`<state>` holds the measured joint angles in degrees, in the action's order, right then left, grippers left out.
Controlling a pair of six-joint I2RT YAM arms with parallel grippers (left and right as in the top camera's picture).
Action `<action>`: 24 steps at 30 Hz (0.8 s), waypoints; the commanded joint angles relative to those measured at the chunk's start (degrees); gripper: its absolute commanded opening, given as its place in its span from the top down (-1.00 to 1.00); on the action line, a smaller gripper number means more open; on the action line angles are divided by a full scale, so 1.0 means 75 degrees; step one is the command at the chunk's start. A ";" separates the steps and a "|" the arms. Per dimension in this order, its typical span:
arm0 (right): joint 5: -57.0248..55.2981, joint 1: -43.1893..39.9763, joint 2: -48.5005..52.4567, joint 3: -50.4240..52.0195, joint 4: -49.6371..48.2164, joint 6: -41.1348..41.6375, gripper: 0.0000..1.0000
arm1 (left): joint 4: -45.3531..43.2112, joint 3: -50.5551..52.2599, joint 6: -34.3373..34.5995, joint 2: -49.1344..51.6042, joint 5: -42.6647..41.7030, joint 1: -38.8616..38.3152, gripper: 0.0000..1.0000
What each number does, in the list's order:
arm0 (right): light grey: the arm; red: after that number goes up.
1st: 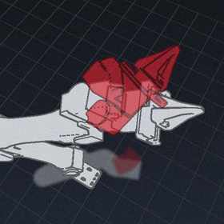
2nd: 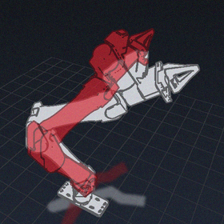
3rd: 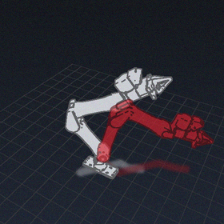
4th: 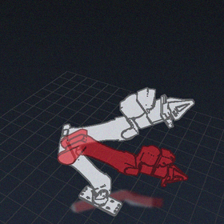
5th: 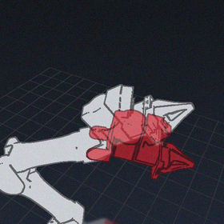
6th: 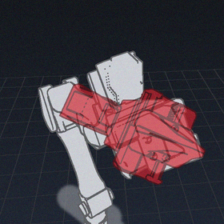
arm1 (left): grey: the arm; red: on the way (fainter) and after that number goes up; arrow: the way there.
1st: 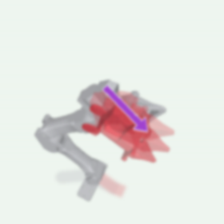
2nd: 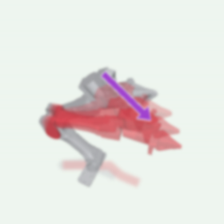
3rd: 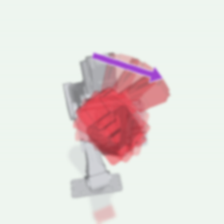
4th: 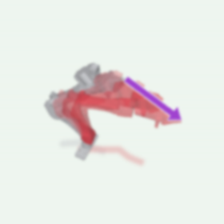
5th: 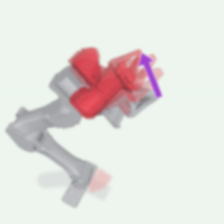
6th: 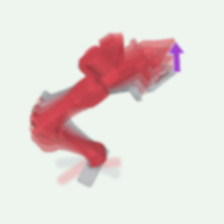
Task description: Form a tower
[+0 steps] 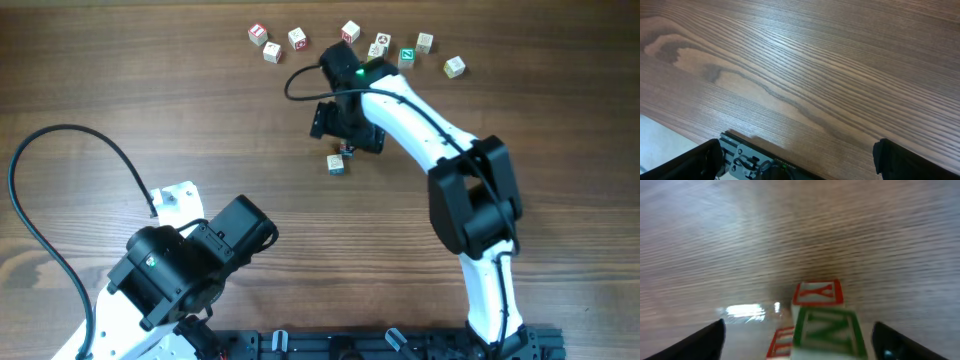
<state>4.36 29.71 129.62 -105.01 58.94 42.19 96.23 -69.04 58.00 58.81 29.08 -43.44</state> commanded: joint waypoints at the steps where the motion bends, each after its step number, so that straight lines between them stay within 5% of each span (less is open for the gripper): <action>1: -0.0507 -0.0041 0.0414 0.0070 0.0038 -0.0029 -0.68 | 0.0009 0.0003 0.0152 -0.0041 0.0052 0.0006 -1.00; 17: -0.0717 0.0096 0.0417 0.0067 -0.0143 -0.1003 0.55 | 0.0006 0.0003 0.0152 -0.0041 0.0052 0.0006 -1.00; 24: -0.0227 0.0096 0.0417 0.0067 -0.0493 -0.0979 0.64 | 0.0009 0.0003 0.0152 -0.0041 0.0052 0.0006 -1.00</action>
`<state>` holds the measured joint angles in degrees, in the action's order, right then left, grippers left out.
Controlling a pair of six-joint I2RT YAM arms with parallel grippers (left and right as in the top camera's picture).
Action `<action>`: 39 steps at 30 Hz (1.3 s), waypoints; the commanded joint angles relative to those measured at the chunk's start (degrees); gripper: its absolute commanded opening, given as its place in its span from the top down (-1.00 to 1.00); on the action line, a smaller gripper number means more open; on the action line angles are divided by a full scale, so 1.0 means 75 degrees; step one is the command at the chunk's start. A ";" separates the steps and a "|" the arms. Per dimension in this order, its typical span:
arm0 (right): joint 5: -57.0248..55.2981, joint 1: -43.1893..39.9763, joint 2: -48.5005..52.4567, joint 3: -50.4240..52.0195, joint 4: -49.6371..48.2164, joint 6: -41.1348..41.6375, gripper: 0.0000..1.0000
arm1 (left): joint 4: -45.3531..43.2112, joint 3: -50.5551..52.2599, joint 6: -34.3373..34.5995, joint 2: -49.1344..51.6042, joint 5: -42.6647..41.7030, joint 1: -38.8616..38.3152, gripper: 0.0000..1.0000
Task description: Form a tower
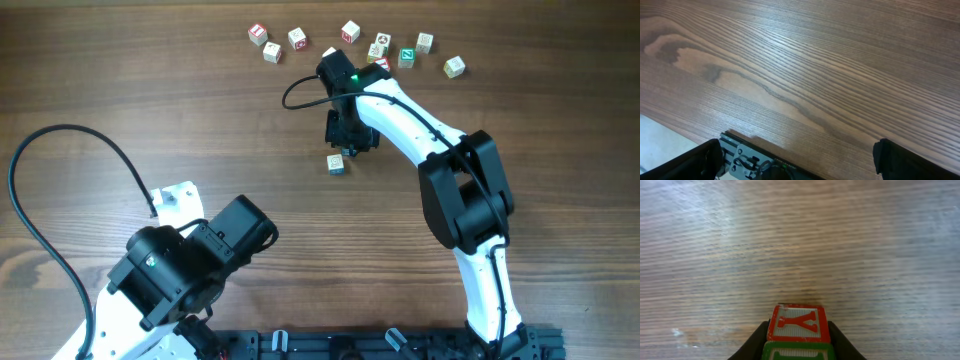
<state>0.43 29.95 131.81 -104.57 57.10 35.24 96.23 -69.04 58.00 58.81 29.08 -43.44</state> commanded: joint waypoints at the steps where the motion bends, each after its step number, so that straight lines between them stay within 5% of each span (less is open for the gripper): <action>1: 0.0300 0.0064 0.0125 0.0009 -0.0291 -0.0047 0.65 | 0.0006 0.0003 0.0152 -0.0041 0.0052 0.0006 -1.00; 17: -0.0458 0.0487 0.0128 0.0003 -0.0382 -0.1081 0.44 | 0.0006 0.0003 0.0152 -0.0041 0.0052 0.0006 -1.00; 35: -0.0685 0.0525 0.0128 0.0003 -0.0708 -0.0216 0.37 | 0.0006 0.0003 0.0154 -0.0041 0.0052 0.0006 -1.00; 39: -0.0682 0.0525 0.0131 0.0003 -0.0711 -0.0221 0.21 | 0.0009 0.0003 0.0154 -0.0041 0.0052 0.0006 -1.00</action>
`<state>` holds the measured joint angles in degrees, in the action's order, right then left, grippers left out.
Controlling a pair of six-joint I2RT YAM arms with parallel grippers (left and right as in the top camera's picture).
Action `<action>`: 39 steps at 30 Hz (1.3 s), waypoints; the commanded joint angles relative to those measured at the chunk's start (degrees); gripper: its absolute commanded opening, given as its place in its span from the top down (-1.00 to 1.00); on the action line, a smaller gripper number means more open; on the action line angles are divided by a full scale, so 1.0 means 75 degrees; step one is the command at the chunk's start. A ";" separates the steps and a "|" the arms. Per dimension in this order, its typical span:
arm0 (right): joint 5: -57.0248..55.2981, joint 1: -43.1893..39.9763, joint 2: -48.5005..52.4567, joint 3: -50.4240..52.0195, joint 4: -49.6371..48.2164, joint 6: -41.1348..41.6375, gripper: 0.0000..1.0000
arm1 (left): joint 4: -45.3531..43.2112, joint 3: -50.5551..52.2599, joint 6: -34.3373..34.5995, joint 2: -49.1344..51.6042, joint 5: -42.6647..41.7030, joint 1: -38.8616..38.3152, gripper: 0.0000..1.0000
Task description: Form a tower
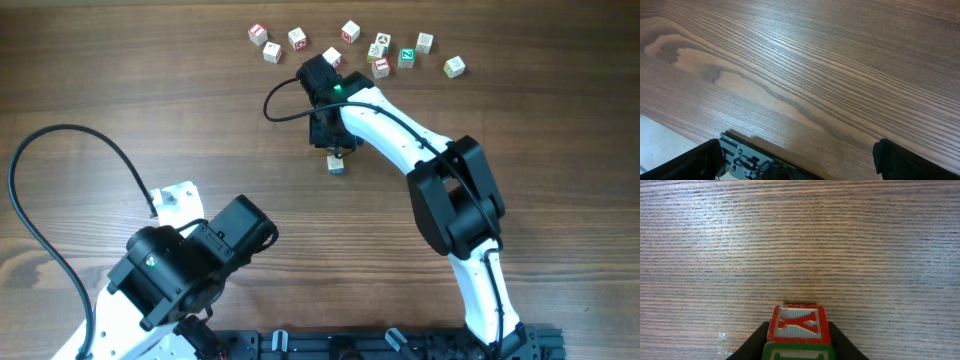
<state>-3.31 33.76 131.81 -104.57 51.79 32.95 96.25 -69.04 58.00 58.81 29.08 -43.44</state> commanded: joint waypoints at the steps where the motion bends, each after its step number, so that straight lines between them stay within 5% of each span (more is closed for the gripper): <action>1: -0.0184 0.0017 0.0131 0.0003 -0.0050 0.0085 0.13 | 0.0003 0.0003 0.0152 -0.0041 0.0052 0.0006 -1.00; 3: -0.0184 0.0017 0.0131 0.0003 -0.0125 0.0026 -0.19 | 0.0003 0.0003 0.0154 -0.0041 0.0052 0.0006 -1.00; 6: -0.0187 0.0012 0.0131 0.0003 -0.0152 -0.0003 -0.25 | 0.0003 0.0003 0.0154 -0.0041 0.0052 0.0006 -1.00; 17: -0.0152 0.0012 0.0131 0.0003 0.0239 -0.0087 0.39 | 0.0006 0.0003 0.0152 -0.0041 0.0052 0.0006 -1.00; 31: 0.0052 0.0012 0.0131 0.0003 0.0233 0.1527 0.39 | 0.0003 0.0003 0.0152 -0.0041 0.0052 0.0006 -1.00; 39: 0.0192 0.0012 0.0131 0.0003 0.0216 0.0143 -0.05 | 0.0006 0.0003 0.0152 -0.0041 0.0052 0.0006 -1.00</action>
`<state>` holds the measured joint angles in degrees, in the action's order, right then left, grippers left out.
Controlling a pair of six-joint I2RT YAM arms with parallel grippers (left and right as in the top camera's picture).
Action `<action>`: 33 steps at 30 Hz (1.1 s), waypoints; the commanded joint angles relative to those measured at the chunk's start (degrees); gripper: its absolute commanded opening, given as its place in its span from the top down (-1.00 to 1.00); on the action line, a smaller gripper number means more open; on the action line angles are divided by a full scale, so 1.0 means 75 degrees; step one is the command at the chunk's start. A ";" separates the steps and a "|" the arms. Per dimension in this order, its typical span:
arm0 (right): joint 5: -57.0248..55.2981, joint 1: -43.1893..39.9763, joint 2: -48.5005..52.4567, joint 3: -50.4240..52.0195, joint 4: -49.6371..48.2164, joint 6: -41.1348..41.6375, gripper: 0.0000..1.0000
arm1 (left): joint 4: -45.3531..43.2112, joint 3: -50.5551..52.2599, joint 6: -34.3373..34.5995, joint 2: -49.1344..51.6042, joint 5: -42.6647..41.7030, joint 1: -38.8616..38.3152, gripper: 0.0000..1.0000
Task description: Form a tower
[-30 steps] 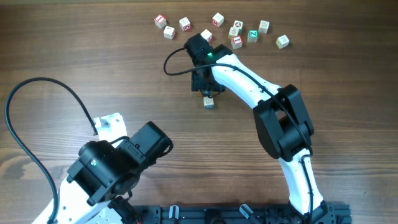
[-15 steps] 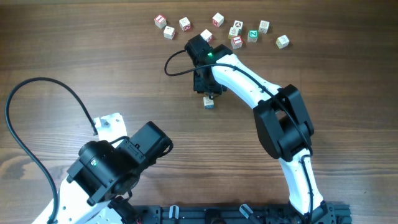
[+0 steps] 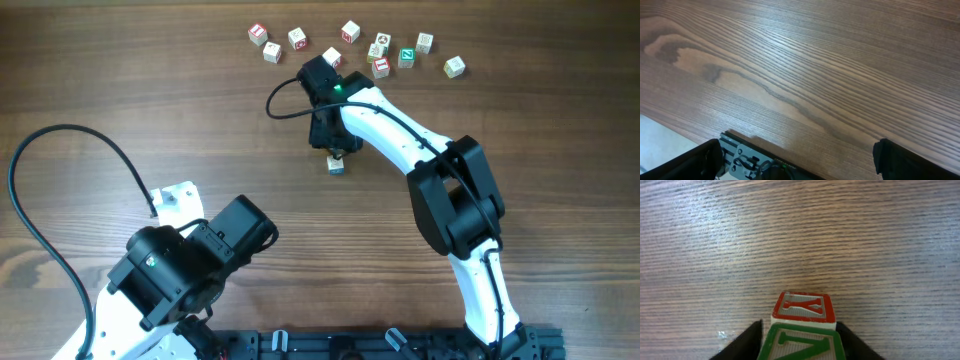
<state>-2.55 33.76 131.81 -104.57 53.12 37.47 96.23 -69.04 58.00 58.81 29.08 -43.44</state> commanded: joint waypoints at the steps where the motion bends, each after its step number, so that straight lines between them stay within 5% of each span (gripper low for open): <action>1: 0.0085 0.0012 0.0131 0.0003 0.0032 -0.0632 0.01 | 0.0006 0.0003 0.0154 -0.0041 0.0052 0.0006 -1.00; 5: 0.0090 0.0012 0.0131 0.0003 -0.0041 -0.1000 0.36 | 0.0006 0.0003 0.0154 -0.0041 0.0052 0.0006 -1.00; 17: 0.0064 0.0012 0.0131 0.0003 -0.0137 -0.1378 0.35 | 0.0006 0.0003 0.0154 -0.0041 0.0052 0.0006 -1.00; 19: 0.0061 0.0012 0.0131 0.0003 -0.0149 -0.1373 0.21 | 0.0006 0.0003 0.0152 -0.0041 0.0052 0.0006 -1.00; 21: 0.0064 0.0012 0.0131 0.0003 -0.0143 -0.1361 -0.36 | 0.0006 0.0003 0.0152 -0.0041 0.0052 0.0006 -1.00; 23: 0.0064 0.0012 0.0131 0.0003 -0.0140 -0.1306 -0.66 | 0.0006 0.0003 0.0152 -0.0041 0.0052 0.0006 -1.00; 27: 0.0082 0.0012 0.0128 0.0000 -0.0114 -0.1116 -0.72 | 0.0006 0.0003 0.0154 -0.0041 0.0052 0.0006 -1.00; 29: -0.0172 0.0012 0.0125 -0.0160 -0.0041 -0.1195 -0.99 | 0.0006 0.0003 0.0152 -0.0041 0.0052 0.0006 -1.00; 33: -0.0201 0.0012 -0.0026 -0.1652 0.1317 -0.1180 -0.99 | 0.0006 0.0003 0.0152 -0.0041 0.0052 0.0006 -1.00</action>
<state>-2.87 33.76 132.14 -109.40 59.94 28.40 96.25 -69.04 58.00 58.81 29.08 -43.44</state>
